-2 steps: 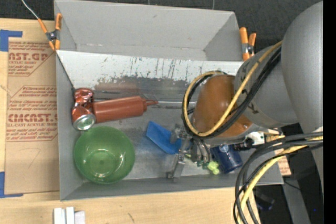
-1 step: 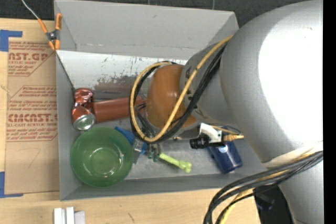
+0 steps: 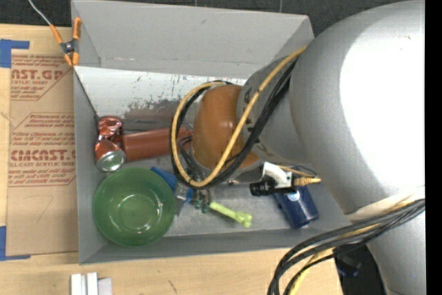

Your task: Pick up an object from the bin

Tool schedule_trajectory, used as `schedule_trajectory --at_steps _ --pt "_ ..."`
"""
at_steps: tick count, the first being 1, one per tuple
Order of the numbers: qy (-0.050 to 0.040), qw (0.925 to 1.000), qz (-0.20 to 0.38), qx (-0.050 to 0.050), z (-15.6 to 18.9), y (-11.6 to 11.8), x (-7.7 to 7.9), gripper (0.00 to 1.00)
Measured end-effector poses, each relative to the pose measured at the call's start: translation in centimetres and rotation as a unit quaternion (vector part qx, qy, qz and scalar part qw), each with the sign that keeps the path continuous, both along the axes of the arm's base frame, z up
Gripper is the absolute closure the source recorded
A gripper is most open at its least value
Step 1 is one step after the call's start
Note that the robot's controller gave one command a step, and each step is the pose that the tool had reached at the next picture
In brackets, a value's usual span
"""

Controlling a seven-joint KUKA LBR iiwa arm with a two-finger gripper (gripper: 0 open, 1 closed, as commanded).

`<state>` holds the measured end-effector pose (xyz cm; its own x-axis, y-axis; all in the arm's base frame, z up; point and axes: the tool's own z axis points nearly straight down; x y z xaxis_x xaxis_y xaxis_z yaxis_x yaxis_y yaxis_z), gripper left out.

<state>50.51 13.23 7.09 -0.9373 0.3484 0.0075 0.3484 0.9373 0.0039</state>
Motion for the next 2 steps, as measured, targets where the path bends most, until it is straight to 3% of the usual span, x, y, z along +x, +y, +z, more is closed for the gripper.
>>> schedule_trajectory --at_steps 2 --pt "0.0025 1.0 0.0 -0.001 1.3 -0.1 -0.2 1.0"
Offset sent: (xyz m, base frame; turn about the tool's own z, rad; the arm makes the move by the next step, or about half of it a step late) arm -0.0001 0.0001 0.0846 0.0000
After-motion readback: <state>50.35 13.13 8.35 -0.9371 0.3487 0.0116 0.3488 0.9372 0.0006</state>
